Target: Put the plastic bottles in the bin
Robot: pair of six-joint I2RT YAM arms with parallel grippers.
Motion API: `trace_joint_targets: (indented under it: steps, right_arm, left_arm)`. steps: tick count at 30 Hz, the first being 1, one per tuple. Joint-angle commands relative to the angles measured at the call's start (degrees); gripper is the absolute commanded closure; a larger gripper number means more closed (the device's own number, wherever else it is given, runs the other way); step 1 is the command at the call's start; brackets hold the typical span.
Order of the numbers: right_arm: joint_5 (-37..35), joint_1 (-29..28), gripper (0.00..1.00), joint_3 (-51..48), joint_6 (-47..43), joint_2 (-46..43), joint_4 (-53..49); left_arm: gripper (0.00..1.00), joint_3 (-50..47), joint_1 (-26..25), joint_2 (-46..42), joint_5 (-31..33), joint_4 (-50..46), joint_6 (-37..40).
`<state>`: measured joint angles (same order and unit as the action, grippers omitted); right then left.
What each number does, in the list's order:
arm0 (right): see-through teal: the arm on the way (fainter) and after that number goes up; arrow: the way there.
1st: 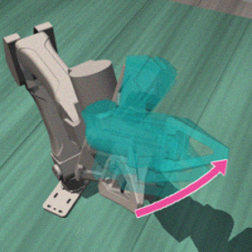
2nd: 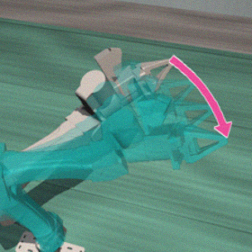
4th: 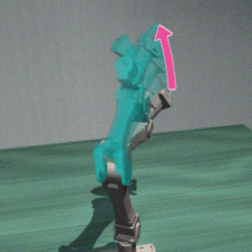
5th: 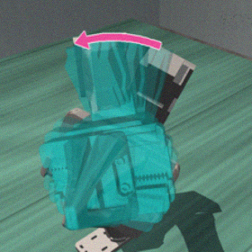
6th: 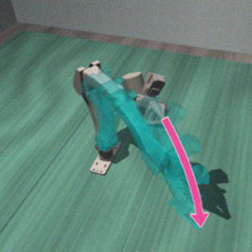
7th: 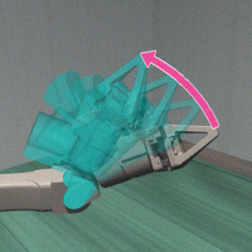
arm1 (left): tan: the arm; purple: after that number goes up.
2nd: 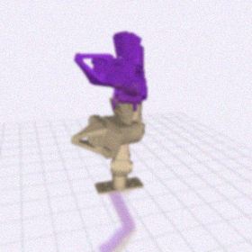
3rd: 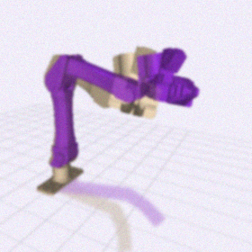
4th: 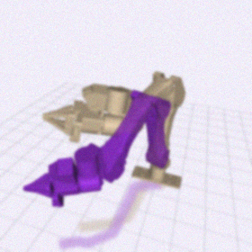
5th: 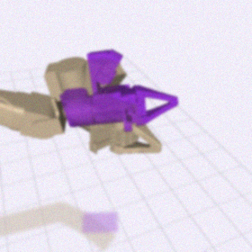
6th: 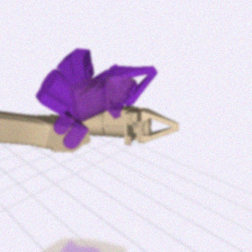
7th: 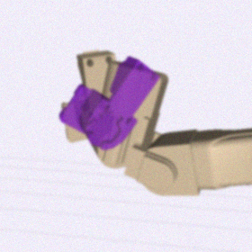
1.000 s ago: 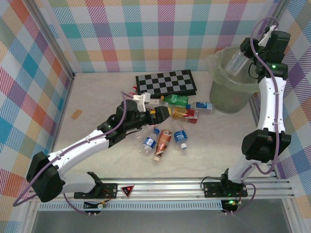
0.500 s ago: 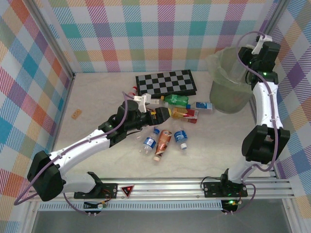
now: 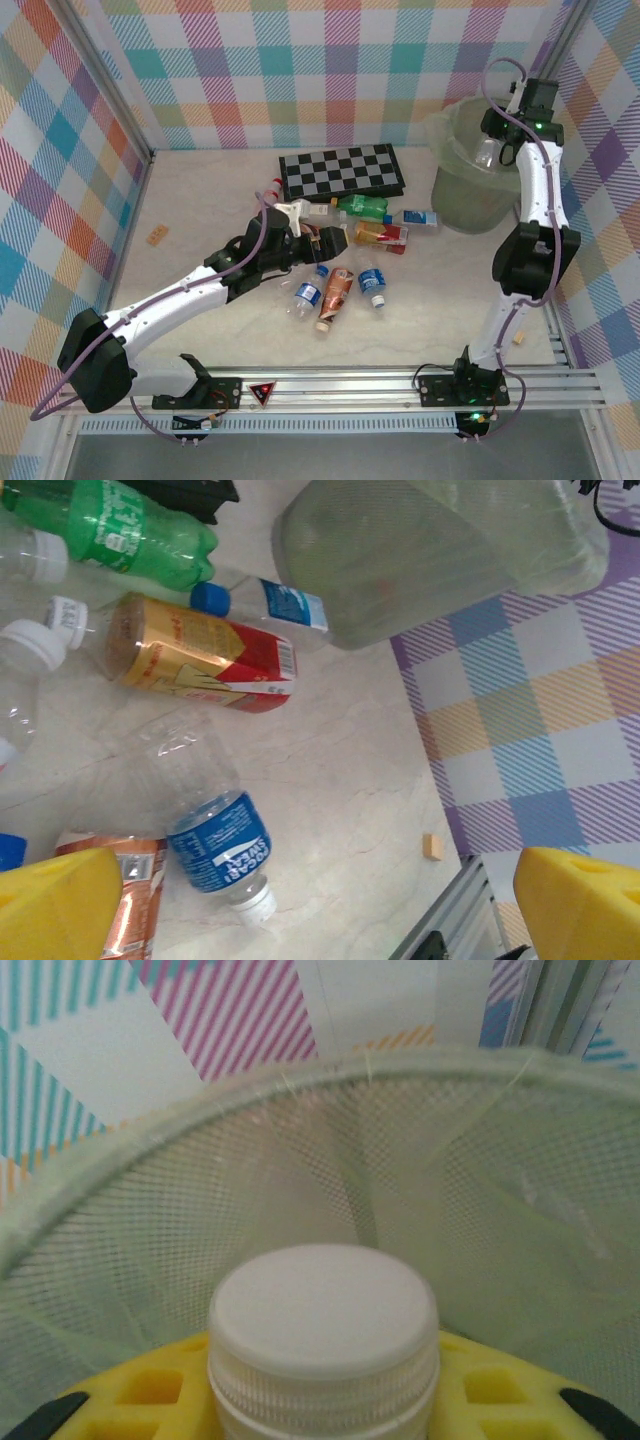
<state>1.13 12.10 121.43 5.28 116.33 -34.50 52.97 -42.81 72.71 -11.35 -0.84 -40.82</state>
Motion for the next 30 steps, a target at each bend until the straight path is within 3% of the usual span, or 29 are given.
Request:
trace_joint_targets:
  steps: [1,7,15,25,30]
  right_arm:
    - [0.86,0.06,0.82,7.19,-0.36,4.02,-6.53]
    - [3.86,0.12,0.78,18.62,2.01,12.65,-16.34]
    - [5.88,0.22,0.71,22.31,3.68,17.26,-21.57]
    - [5.25,0.34,0.27,22.81,4.23,17.11,-22.55]
    - [5.09,0.82,0.13,23.41,4.16,15.15,-23.32]
  left_arm:
    - [0.00,1.70,0.62,-0.20,1.55,-3.70,2.15]
    - [0.00,1.61,0.69,-1.53,4.09,-10.16,4.58]
    - [0.01,2.27,0.69,-1.98,8.66,-21.08,8.40]
    - [0.02,2.21,0.78,-0.84,10.89,-24.28,8.57]
    - [0.03,2.36,0.87,-0.94,11.44,-25.13,7.82]
